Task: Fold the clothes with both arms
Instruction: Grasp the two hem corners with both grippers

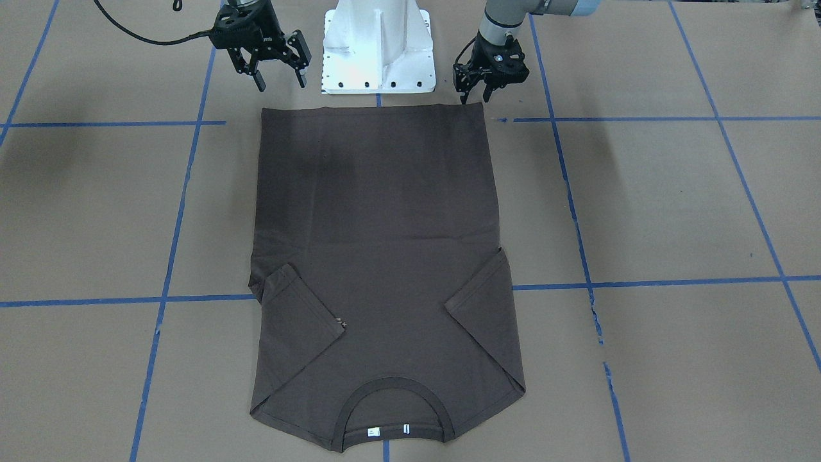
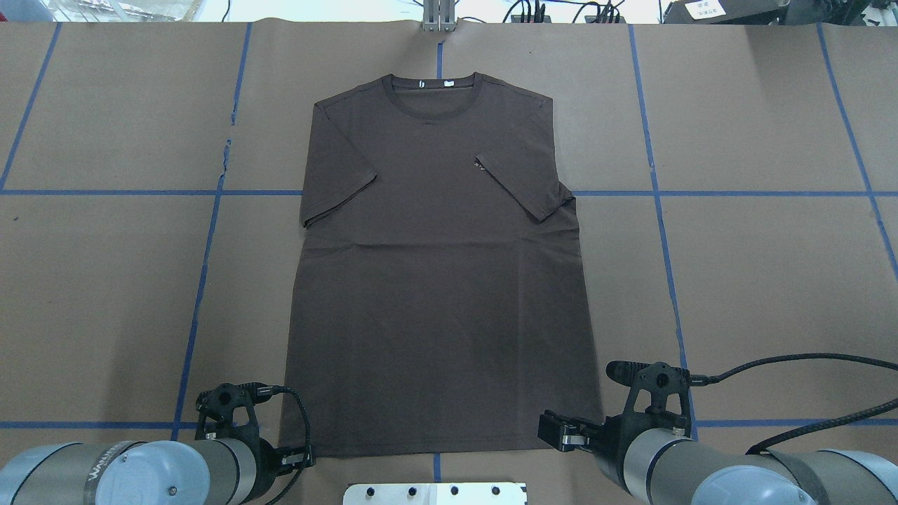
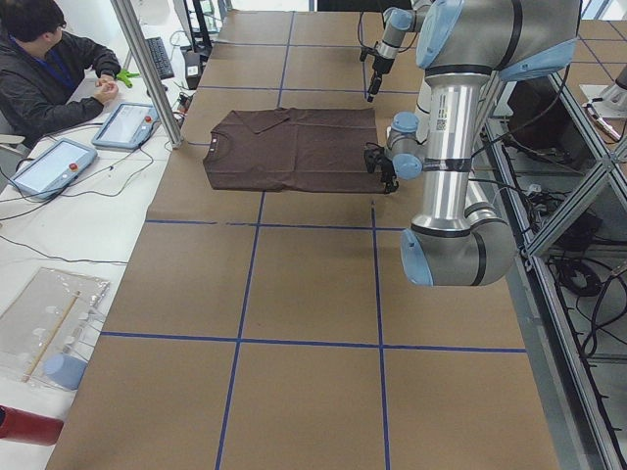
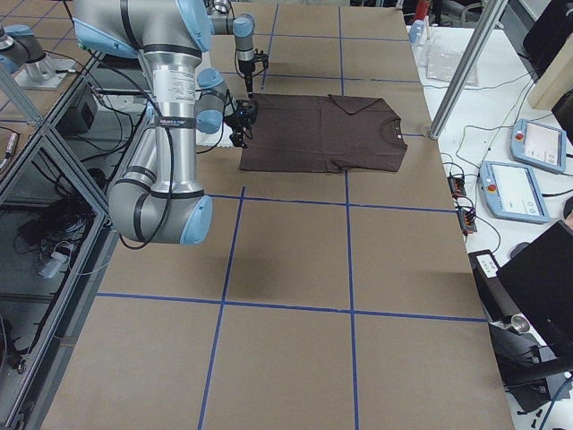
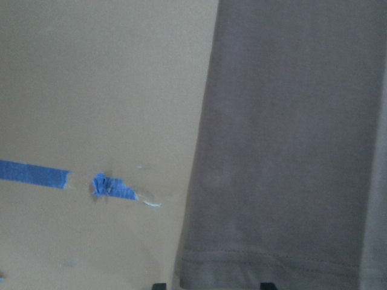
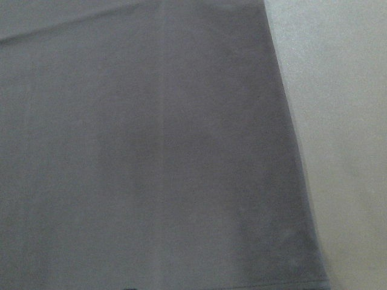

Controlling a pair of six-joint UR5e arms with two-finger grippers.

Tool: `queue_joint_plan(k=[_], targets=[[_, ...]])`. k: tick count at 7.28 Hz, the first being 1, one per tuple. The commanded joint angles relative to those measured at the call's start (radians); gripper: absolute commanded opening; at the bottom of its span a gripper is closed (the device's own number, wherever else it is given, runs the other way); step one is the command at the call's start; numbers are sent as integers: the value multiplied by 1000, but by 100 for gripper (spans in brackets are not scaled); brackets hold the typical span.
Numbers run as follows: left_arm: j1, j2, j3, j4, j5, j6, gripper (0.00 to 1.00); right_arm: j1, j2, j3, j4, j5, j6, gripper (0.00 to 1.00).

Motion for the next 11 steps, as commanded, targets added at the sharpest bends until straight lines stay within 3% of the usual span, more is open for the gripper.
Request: queue_joint_plan(k=[1,9,10,11], targets=[[-4,-1,0,0,1,1,57,0,0,3,0,-2,0,94],[-15,-2,9,0,2,13,51,0,0,4,0,-2,0,94],[-15,-2,8,0,2,13,46,2,0,6,0,-4,0,94],[-16,-4,8,0,2,11,25,0,0,6,1,-2,0,94]])
